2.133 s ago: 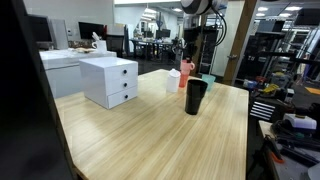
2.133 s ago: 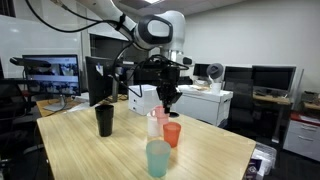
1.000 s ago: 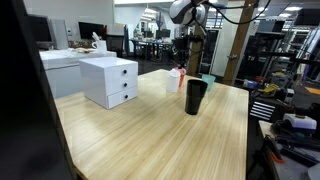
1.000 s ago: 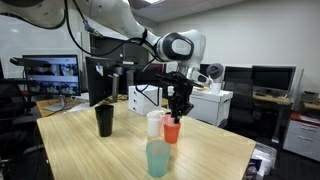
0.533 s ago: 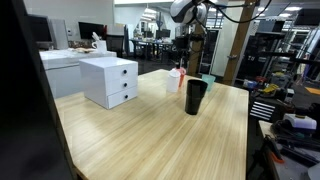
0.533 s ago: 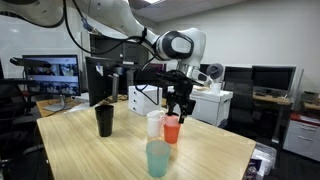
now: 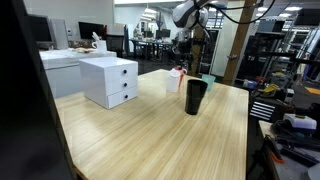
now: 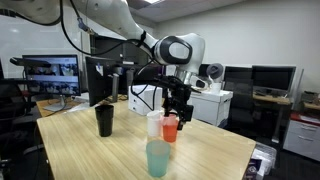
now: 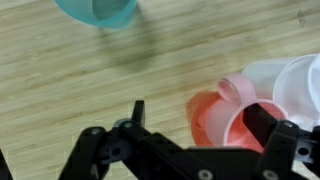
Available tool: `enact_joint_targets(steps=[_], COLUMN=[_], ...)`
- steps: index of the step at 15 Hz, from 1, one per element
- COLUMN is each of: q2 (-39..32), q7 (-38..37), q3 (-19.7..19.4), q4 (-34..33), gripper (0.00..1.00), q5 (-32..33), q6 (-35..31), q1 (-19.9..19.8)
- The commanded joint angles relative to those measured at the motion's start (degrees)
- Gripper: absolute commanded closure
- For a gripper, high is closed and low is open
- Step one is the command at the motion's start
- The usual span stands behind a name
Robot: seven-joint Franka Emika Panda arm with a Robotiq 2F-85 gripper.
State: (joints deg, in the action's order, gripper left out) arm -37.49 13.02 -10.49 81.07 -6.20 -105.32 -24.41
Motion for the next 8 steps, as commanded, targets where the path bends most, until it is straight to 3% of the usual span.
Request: enact_joint_targets(steps=[1,8], q2=[2.05,1.60], q7=[0.00,-2.73], q3=[0.04,0.29], q4=[4.22,4.85], gripper=[0.00,0.00], q5=[0.29,-1.03], q6=[-2.95,-8.12], q1=[0.09,0.37])
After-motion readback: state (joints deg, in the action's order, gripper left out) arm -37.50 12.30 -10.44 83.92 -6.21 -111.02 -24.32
